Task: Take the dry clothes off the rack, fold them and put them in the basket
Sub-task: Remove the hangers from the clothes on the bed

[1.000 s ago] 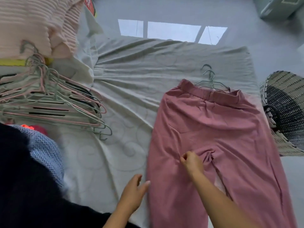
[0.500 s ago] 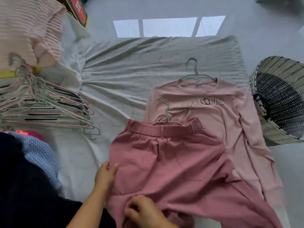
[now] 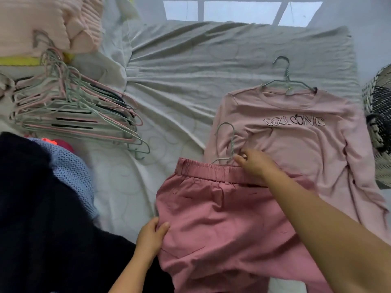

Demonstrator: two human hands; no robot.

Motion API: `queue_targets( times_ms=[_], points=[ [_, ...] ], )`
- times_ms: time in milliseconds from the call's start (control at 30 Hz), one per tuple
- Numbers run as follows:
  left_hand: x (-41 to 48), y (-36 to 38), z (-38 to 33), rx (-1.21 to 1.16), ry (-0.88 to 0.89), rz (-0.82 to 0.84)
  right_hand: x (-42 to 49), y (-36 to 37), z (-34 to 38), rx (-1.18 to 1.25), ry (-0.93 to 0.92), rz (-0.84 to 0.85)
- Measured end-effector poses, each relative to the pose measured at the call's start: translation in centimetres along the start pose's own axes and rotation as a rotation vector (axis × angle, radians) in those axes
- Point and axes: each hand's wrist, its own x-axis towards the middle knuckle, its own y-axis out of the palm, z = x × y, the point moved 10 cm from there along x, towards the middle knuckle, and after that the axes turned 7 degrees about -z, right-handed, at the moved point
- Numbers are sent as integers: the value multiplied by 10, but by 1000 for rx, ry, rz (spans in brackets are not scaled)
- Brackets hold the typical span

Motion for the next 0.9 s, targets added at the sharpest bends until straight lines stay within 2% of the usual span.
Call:
queue_targets(
  times_ms=[133,200,267,367,467,567,800,900],
  points=[
    [-3,-19,14,76,-78,-2,-40,-6,32,125,-82,40],
    [-3,-35,9,61,-84,-106,-62,-9,50,129,-125,108],
    [-5,-48,-11,-74,-55,-210,-85,-10,70,56,-194,163],
    [-8,-35,-40,-210,-61,-148,-113,-12,94,-46,-295,154],
    [-13,-19,-48,-127,-56,-46,-133,-6,100,-27,-323,99],
    [-22,-26,-44,-20,28,-48,-155,-7,95,82,-339,27],
    [-72,-77,-66,-72,208,-60,-190,-68,92,205,-340,-87],
    [-93,-100,-90,-122,241,-88,-212,-120,107,112,-448,-295]
  ],
)
